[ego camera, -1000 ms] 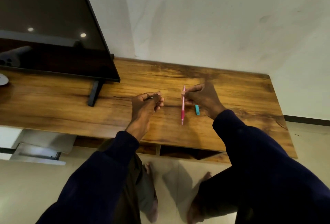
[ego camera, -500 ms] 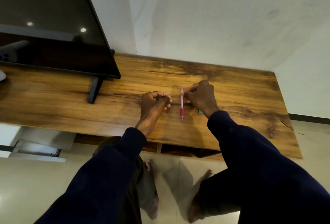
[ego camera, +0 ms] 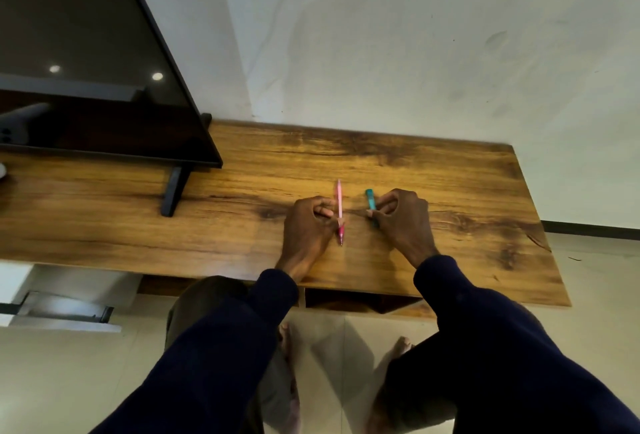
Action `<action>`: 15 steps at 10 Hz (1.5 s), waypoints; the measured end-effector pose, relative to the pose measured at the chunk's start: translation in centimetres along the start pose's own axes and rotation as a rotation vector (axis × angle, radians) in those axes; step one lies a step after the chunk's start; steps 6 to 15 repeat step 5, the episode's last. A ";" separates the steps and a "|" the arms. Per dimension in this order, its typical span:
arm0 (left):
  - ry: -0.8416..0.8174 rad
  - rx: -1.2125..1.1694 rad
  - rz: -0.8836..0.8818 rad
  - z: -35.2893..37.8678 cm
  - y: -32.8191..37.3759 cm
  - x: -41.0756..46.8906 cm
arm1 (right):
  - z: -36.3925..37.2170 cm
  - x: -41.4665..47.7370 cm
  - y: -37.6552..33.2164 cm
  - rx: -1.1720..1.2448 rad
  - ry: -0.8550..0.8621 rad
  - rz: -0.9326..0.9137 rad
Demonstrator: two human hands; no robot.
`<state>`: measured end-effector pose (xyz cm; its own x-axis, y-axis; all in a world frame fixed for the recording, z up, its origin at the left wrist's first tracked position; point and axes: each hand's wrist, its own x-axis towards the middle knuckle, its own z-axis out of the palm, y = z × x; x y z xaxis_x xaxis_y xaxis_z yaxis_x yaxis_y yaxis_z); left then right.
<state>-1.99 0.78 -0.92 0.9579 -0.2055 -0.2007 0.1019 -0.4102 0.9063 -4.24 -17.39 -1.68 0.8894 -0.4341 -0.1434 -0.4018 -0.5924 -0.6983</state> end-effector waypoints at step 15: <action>0.044 0.062 0.011 0.3 1.4 2.7 | -1.2 0.4 -0.5 0.018 0.049 -0.096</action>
